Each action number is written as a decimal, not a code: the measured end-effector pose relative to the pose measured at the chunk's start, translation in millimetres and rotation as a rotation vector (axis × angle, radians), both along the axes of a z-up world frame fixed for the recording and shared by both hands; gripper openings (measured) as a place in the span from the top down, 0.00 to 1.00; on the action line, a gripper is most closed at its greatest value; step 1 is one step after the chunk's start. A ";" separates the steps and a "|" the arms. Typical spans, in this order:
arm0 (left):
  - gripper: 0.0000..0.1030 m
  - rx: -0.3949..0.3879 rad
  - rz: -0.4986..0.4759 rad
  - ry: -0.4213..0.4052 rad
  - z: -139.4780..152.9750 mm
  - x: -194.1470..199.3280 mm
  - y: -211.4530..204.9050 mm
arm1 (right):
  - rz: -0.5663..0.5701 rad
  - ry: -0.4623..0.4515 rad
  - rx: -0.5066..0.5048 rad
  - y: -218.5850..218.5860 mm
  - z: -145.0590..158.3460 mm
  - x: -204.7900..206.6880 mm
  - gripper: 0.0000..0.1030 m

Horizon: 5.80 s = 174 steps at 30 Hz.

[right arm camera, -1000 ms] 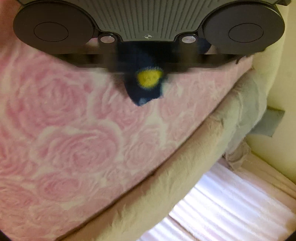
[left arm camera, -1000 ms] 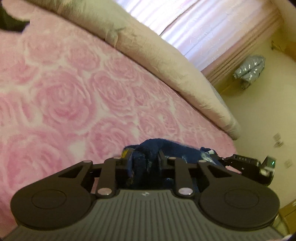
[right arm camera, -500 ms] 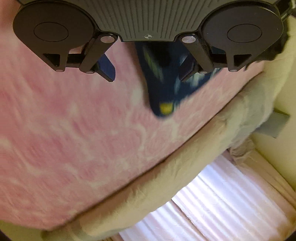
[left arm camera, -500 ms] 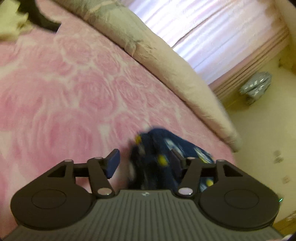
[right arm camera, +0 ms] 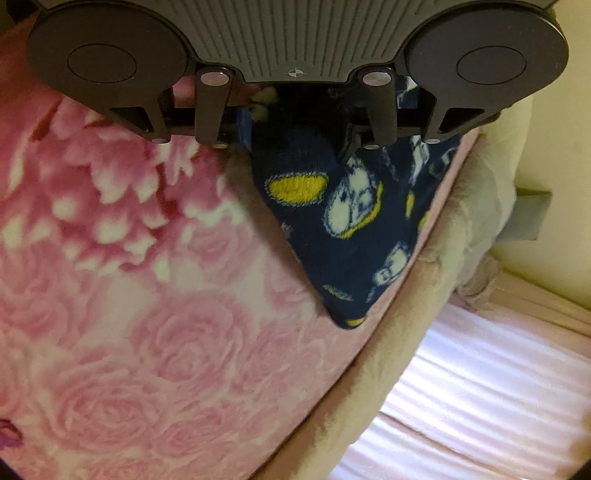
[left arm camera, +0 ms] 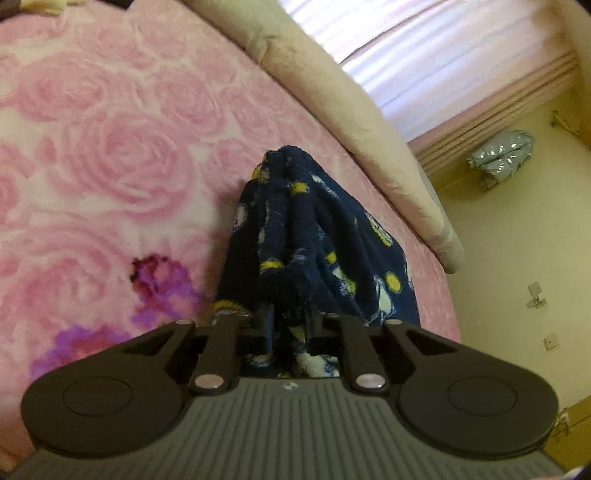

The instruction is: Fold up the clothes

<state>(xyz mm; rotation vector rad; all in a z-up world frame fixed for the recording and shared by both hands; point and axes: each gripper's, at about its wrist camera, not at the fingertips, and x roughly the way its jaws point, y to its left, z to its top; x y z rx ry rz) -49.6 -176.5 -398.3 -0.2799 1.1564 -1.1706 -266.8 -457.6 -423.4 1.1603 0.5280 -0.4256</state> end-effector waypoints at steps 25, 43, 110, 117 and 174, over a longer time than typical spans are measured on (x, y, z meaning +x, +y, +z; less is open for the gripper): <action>0.79 0.171 -0.103 -0.436 9.6 -58.2 -41.8 | 0.327 0.315 -0.800 111.9 12.7 58.7 0.28; 0.81 0.284 -0.102 -0.546 44.0 -92.8 -31.0 | 0.321 0.309 -0.771 122.7 34.0 40.8 0.27; 0.52 0.255 -0.145 -0.514 59.6 -161.5 38.7 | 0.112 0.221 -0.557 157.9 47.2 -55.5 0.27; 0.53 0.154 -0.127 -0.470 53.7 -131.4 17.3 | 0.049 0.106 -0.421 132.4 25.8 -47.4 0.27; 0.52 0.382 -0.994 -0.202 66.0 144.6 -268.0 | -0.792 -0.054 0.411 222.4 44.2 67.3 0.55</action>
